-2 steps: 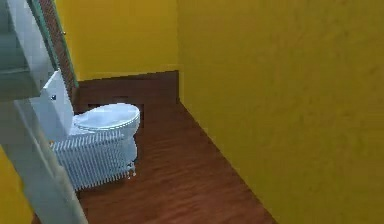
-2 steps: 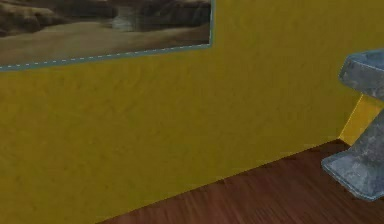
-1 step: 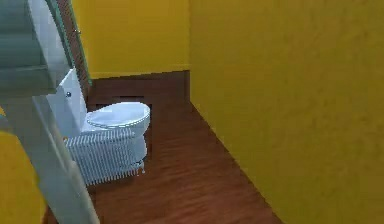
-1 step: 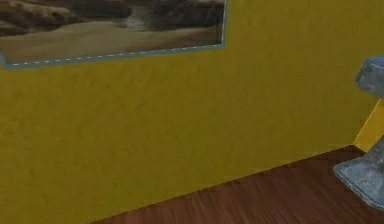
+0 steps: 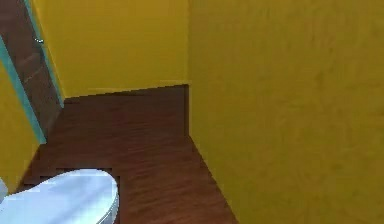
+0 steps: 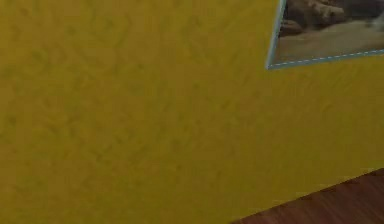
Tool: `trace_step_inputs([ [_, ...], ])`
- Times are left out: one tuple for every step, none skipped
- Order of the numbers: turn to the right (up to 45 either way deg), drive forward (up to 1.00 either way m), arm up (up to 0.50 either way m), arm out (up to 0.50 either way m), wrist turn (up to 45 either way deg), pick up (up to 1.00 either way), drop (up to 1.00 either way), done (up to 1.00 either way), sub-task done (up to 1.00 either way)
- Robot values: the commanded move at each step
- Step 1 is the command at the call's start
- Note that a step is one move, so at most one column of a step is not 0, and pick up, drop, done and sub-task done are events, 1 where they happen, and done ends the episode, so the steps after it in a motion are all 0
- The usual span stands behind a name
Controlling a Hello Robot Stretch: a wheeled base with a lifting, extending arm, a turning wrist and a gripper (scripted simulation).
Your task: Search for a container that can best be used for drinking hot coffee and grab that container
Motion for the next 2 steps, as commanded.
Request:
trace_step_inputs([
  [0.0,0.70,0.00,0.00,0.0,0.00,0.00,0.00,0.00],
  [-12.0,0.00,0.00,0.00,0.0,0.00,0.00,0.00,0.00],
])
